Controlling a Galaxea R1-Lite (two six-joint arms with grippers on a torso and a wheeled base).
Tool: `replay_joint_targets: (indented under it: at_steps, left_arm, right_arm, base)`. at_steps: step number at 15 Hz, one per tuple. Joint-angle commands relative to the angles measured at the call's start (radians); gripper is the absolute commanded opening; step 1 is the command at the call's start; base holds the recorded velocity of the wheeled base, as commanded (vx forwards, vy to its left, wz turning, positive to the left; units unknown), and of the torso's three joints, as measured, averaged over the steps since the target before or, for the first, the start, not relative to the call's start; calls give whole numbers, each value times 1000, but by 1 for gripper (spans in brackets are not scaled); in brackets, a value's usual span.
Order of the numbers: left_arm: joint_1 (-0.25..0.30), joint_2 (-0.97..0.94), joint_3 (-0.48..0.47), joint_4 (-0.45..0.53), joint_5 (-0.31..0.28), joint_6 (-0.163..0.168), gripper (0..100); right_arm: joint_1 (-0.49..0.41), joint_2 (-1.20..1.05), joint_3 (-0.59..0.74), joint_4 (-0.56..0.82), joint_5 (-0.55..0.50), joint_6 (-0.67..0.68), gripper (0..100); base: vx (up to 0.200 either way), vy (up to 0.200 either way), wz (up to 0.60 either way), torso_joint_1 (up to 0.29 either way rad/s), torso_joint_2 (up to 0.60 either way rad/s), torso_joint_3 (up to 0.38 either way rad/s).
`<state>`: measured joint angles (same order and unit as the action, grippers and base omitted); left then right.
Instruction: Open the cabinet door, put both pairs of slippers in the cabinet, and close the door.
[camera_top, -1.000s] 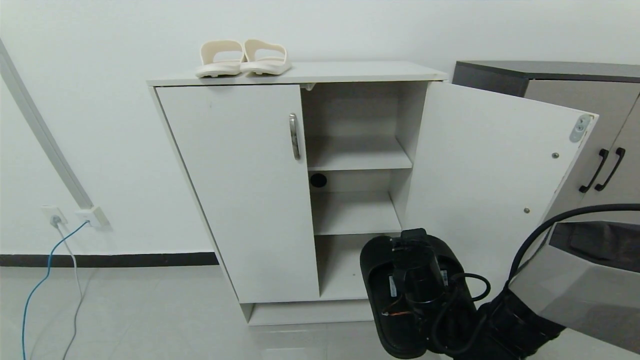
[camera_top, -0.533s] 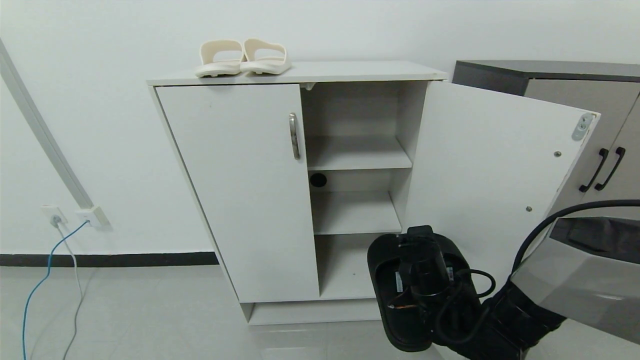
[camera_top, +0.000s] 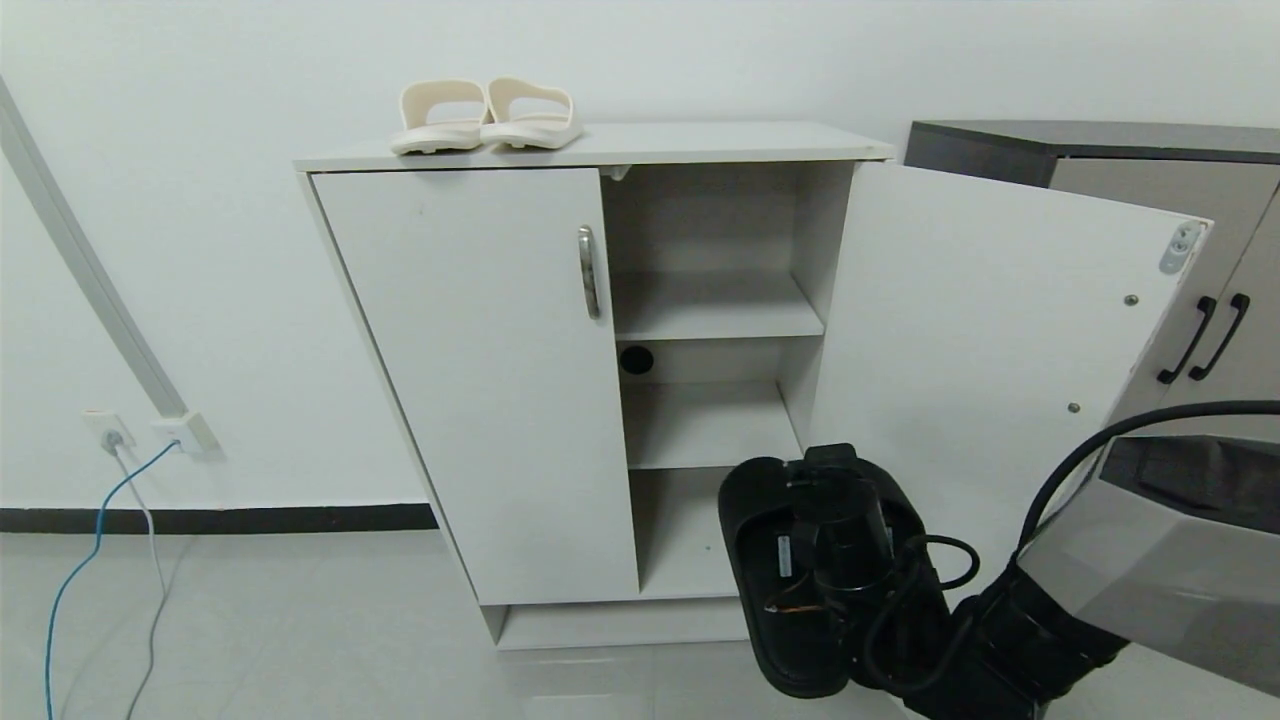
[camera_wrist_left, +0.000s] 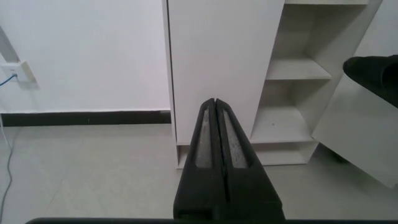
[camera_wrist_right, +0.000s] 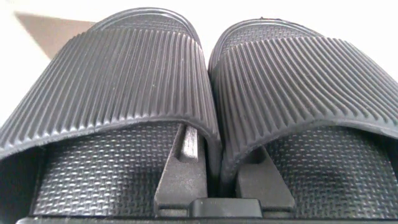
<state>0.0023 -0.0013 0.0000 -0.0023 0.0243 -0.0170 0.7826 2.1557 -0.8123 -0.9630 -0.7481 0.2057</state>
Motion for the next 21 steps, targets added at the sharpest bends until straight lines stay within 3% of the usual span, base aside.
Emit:
replay_joint_targets:
  at_steps: [1, 5, 10, 16, 21]
  left_arm:
    - [1, 1, 0, -1, 2, 2, 0]
    - [1, 1, 0, -1, 2, 2, 0]
    - [1, 1, 0, -1, 0, 2, 0]
    - [1, 1, 0, -1, -1, 3, 0]
    - [1, 1, 0, -1, -1, 3, 0]
  right_arm:
    - [66, -1, -36, -14, 26, 0, 0]
    - [75, 118, -197, -11, 32, 7, 0]
    - [38, 204, -260, 6, 32, 38, 0]
    - [37, 216, -352, 194, 35, 172, 0]
    - [40, 246, -389, 210, 35, 181, 0]
  base:
    - [0, 0, 0, 0, 0, 0]
    - [0, 0, 0, 0, 0, 0]
    - [0, 0, 0, 0, 0, 0]
    - [0, 0, 0, 0, 0, 0]
    - [0, 0, 0, -2, 2, -67]
